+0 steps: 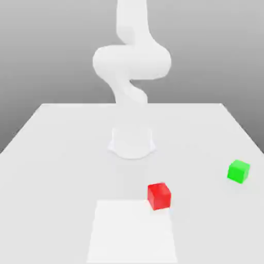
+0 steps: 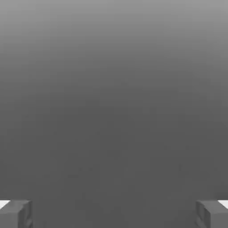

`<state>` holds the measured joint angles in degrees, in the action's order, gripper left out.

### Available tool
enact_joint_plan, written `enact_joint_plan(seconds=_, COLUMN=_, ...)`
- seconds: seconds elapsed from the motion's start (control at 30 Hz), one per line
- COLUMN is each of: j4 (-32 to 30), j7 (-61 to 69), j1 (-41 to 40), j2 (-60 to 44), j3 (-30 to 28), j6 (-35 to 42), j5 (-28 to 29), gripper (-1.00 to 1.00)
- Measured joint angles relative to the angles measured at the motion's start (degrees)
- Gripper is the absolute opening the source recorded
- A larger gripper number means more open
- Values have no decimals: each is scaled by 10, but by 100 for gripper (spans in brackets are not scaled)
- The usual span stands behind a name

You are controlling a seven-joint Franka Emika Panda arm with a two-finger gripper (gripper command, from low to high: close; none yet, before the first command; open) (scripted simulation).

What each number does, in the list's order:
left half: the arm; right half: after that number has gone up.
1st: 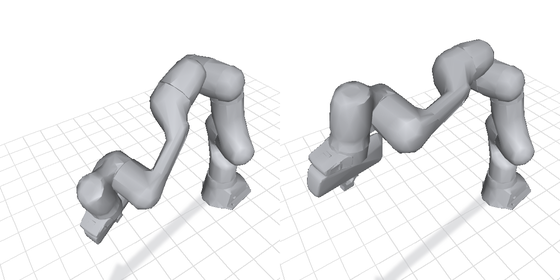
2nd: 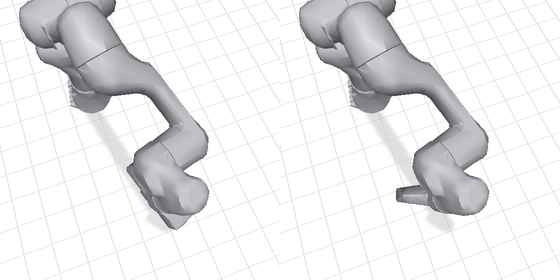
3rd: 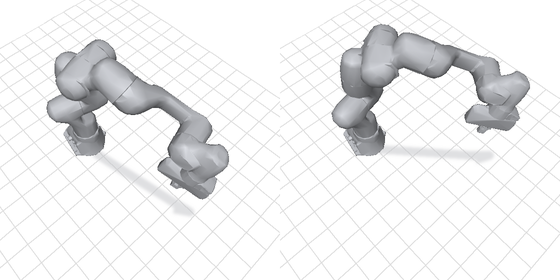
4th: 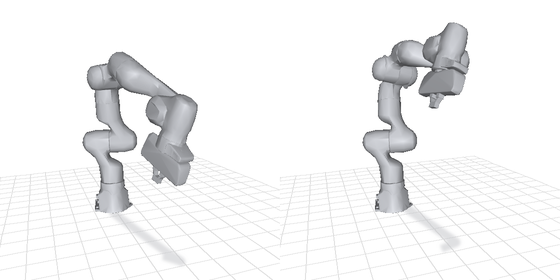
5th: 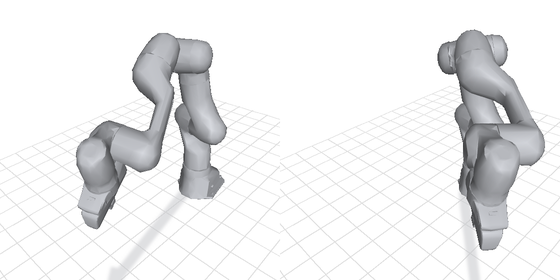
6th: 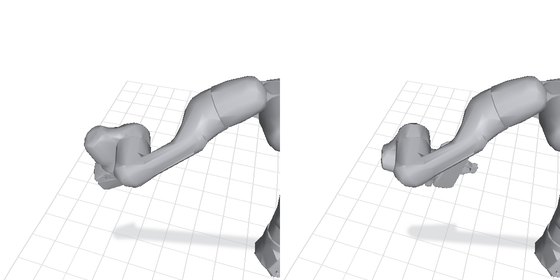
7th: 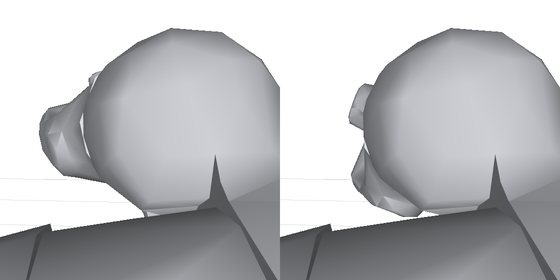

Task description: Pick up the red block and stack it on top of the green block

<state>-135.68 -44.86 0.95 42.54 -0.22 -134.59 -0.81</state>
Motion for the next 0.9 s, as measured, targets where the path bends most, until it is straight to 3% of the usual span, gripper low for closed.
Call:
enact_joint_plan(seconds=0.53, j4=-310, j7=49, j1=77, j2=-285, j3=37, j6=-236, j5=-21, gripper=0)
enact_joint_plan(seconds=0.8, j4=-323, j7=18, j1=107, j2=-510, j3=15, j6=-419, j5=26, gripper=0)
enact_joint_plan(seconds=0.83, j4=-322, j7=17, j1=111, j2=-521, j3=10, j6=-428, j5=28, gripper=-100)
enact_joint_plan(seconds=0.9, j4=-322, j7=16, j1=111, j2=-521, j3=10, j6=-428, j5=28, gripper=-100)
